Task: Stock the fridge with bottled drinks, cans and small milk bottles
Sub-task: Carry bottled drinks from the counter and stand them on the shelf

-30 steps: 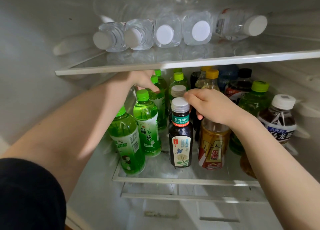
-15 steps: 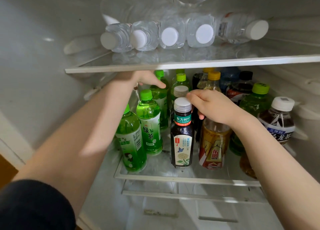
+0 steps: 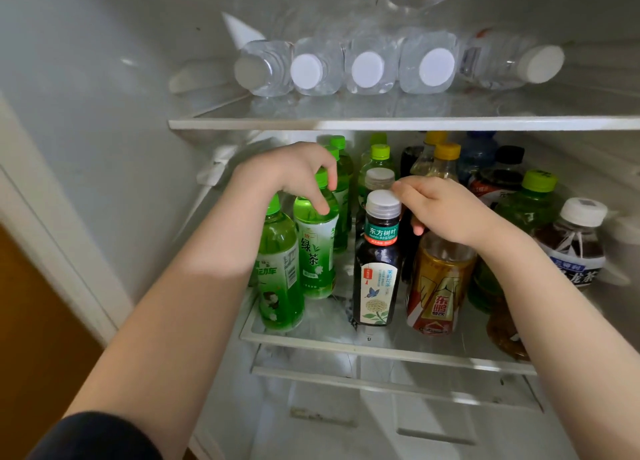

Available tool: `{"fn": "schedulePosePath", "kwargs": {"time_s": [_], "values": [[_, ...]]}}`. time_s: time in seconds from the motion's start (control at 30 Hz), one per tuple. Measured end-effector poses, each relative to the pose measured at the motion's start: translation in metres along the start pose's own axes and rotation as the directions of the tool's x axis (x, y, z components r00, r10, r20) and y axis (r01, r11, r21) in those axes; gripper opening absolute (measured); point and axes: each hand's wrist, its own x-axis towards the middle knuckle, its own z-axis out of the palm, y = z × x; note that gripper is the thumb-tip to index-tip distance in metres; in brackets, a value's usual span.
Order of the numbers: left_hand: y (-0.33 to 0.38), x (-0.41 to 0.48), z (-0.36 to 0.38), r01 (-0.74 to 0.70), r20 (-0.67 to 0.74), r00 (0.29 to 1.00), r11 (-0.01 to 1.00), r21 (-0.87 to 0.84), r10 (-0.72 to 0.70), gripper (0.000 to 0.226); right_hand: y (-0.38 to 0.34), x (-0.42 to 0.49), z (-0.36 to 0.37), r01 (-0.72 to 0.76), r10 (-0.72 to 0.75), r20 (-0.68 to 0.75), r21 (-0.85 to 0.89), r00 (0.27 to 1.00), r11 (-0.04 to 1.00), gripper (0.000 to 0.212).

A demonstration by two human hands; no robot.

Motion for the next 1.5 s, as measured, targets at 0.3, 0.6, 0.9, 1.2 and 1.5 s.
{"fn": "schedulePosePath", "kwargs": {"time_s": [0.3,0.6,0.9,1.2,1.5], "values": [[-0.007,0.007,0.007,-0.036,-0.072,0.997,0.999,-0.037,0.033,0.036,0.001,-0.001,0.000,-0.009,0.009,0.000,-0.002,1.000,1.000,0.038],[-0.007,0.008,0.007,0.021,-0.028,0.999,0.999,0.051,-0.020,0.061,0.001,-0.002,0.000,-0.024,0.024,-0.009,0.000,1.000,1.000,0.035],[-0.010,0.018,0.010,0.018,-0.058,0.998,0.999,0.034,-0.016,0.061,0.001,-0.001,0.000,-0.023,0.023,-0.005,-0.001,1.000,1.000,0.039],[-0.013,0.020,0.009,0.013,-0.055,0.998,1.000,0.002,-0.013,0.060,-0.001,-0.002,0.000,-0.028,0.028,-0.001,0.003,1.000,1.000,0.042],[-0.015,0.014,0.010,0.022,-0.080,0.997,0.999,-0.031,-0.025,0.076,-0.005,-0.003,-0.001,-0.055,0.055,0.007,0.010,0.998,0.998,0.044]]}}
